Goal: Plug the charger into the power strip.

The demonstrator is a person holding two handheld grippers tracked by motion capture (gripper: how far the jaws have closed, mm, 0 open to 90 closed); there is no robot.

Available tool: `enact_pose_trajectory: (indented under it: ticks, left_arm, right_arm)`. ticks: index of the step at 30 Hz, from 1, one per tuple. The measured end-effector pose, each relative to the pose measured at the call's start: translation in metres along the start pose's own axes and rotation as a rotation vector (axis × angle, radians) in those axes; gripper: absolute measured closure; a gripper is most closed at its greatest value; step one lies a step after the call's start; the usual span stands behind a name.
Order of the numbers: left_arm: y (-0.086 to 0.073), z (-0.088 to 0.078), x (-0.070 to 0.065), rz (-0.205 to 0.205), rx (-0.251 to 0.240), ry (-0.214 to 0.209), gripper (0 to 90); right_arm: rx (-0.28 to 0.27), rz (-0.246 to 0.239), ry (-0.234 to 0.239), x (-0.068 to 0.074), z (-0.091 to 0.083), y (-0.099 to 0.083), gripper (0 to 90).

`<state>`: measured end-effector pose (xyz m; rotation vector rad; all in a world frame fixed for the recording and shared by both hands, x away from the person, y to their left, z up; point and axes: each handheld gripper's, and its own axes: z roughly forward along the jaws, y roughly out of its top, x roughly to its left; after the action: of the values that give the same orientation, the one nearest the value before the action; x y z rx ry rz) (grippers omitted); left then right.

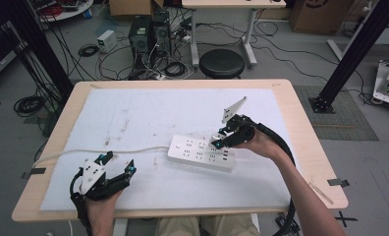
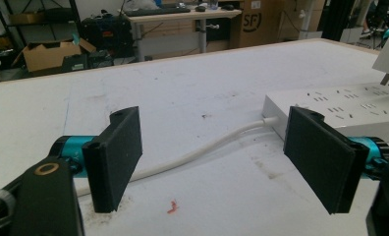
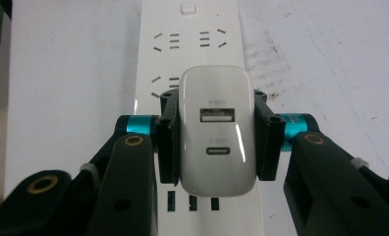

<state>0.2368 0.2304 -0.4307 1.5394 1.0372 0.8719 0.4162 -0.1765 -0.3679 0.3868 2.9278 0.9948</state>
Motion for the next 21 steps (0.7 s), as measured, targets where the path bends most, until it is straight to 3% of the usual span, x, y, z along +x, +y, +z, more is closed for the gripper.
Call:
enact_pose_trajectory:
  ticks: [4, 9, 21]
  left_arm:
    - [0.0, -0.002, 0.003, 0.002, 0.0, 0.004, 22.4]
    - [0.0, -0.003, 0.003, -0.001, -0.008, 0.006, 22.4]
    - [0.001, 0.002, -0.003, 0.013, -0.009, -0.01, 22.5]
  right_arm:
    - [0.044, -0.024, -0.015, 0.0, 0.004, 0.003, 63.0]
    - [0.066, -0.034, -0.005, 0.0, 0.009, 0.006, 63.0]
    - [0.131, -0.053, -0.032, 0.006, 0.016, 0.016, 63.1]
